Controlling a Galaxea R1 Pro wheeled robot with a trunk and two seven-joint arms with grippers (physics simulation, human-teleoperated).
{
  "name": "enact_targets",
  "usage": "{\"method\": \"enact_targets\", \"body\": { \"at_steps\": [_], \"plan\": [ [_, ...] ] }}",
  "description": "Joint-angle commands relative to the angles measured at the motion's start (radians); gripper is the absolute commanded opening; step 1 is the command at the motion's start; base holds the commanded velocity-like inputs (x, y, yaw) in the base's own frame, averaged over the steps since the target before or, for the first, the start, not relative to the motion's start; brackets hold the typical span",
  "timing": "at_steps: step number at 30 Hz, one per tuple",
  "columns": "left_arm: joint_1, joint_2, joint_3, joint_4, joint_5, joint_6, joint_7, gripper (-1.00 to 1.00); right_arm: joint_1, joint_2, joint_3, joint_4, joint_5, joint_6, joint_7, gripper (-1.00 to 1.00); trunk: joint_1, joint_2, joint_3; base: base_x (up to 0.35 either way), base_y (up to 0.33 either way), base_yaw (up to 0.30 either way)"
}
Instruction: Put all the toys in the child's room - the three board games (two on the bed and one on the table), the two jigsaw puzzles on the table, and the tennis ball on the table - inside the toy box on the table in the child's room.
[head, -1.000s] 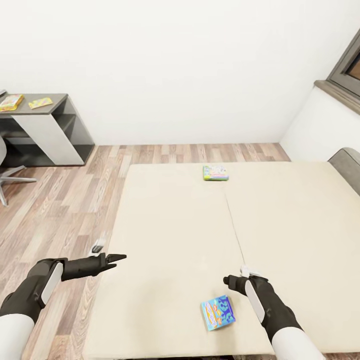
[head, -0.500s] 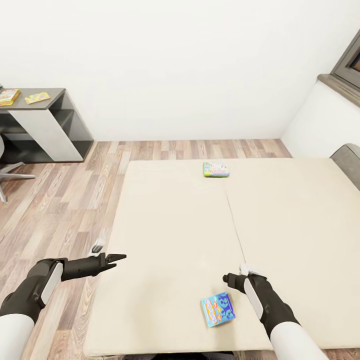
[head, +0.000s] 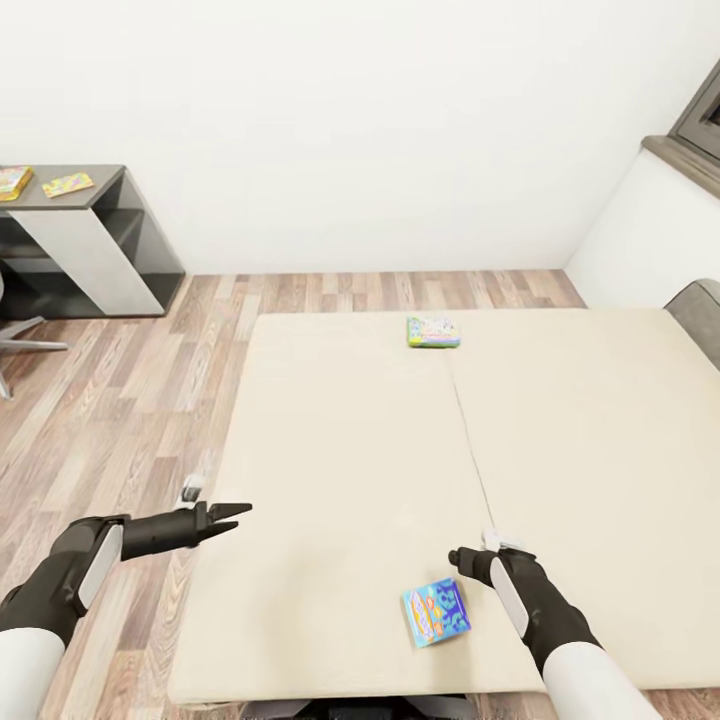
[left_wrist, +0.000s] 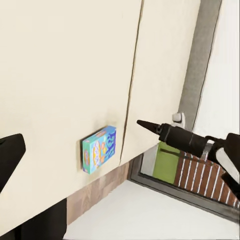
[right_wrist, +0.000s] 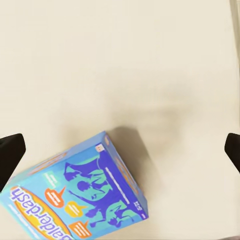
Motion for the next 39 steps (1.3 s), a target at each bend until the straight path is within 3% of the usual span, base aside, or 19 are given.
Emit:
{"method": "enact_targets", "body": {
  "at_steps": [1, 5, 10, 15, 39],
  "plan": [
    [0.0, 0.001, 0.0, 0.0, 0.0, 0.005, -0.049, 1.0, -0.001, 0.001, -0.002, -0.002, -0.011, 0.004, -0.007, 1.0, 0.0, -0.002, -0.003, 0.0, 0.0, 0.0],
    [0.0, 0.005, 0.0, -0.001, -0.002, 0.005, -0.141, 1.0, 0.0, 0.001, -0.002, -0.002, -0.013, 0.005, -0.007, 1.0, 0.0, -0.002, -0.01, 0.0, 0.0, 0.0],
    [0.0, 0.042, -0.002, -0.001, -0.004, 0.003, -0.297, 1.0, -0.001, 0.005, -0.002, -0.002, -0.013, 0.007, -0.006, 1.0, 0.0, -0.002, -0.018, 0.0, 0.0, 0.0],
    [0.001, 0.06, -0.001, -0.004, -0.008, 0.001, -0.372, 1.0, 0.0, 0.006, -0.002, -0.002, -0.013, 0.008, -0.006, 1.0, 0.0, -0.002, -0.026, 0.0, 0.0, 0.0],
    [0.0, 0.066, -0.001, -0.01, -0.01, 0.001, -0.387, 1.0, -0.001, 0.01, -0.002, -0.007, -0.014, 0.01, -0.005, 1.0, 0.0, -0.002, -0.065, 0.0, 0.0, 0.0]
  ]
}}
